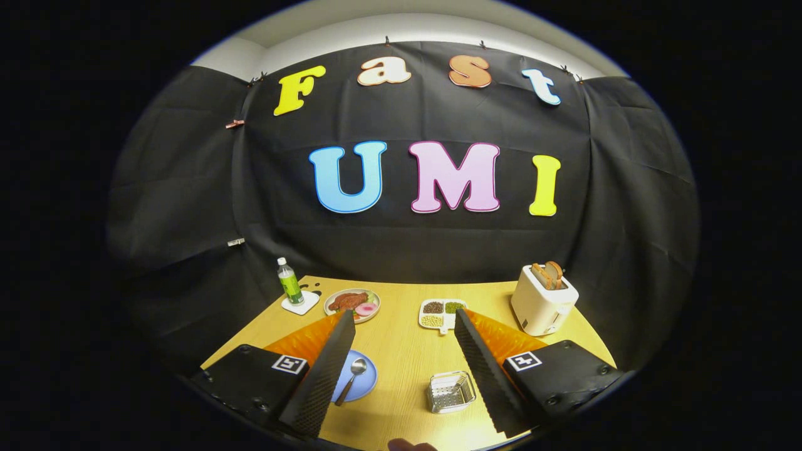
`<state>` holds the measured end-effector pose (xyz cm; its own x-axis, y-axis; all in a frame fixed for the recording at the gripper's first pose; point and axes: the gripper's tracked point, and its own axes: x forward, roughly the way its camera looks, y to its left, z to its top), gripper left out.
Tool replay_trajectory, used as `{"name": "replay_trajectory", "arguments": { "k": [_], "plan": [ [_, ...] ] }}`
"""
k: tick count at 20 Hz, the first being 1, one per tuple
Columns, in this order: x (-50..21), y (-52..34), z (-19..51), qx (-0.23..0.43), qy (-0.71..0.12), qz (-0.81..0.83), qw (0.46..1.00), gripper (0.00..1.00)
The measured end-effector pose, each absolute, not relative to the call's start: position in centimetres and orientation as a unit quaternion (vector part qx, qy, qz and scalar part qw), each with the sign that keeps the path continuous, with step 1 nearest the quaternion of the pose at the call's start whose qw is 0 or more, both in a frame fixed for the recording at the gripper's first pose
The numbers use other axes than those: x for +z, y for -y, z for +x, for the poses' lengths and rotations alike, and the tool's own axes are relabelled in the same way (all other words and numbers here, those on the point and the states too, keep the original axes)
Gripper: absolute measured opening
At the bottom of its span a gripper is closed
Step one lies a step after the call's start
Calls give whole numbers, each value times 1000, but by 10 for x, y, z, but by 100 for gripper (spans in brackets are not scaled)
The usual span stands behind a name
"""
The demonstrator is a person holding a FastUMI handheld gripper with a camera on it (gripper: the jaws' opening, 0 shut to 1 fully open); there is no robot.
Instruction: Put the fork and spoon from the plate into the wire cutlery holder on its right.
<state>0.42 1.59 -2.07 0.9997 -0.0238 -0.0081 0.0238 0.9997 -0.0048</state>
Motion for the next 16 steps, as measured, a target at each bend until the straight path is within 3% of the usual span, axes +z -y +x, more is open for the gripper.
{"name": "replay_trajectory", "arguments": {
  "k": [9,16],
  "plan": [
    [-31,-22,15,-18,-18,9,1000,99],
    [-80,-53,52,10,-98,20,995,99]
  ]
}}
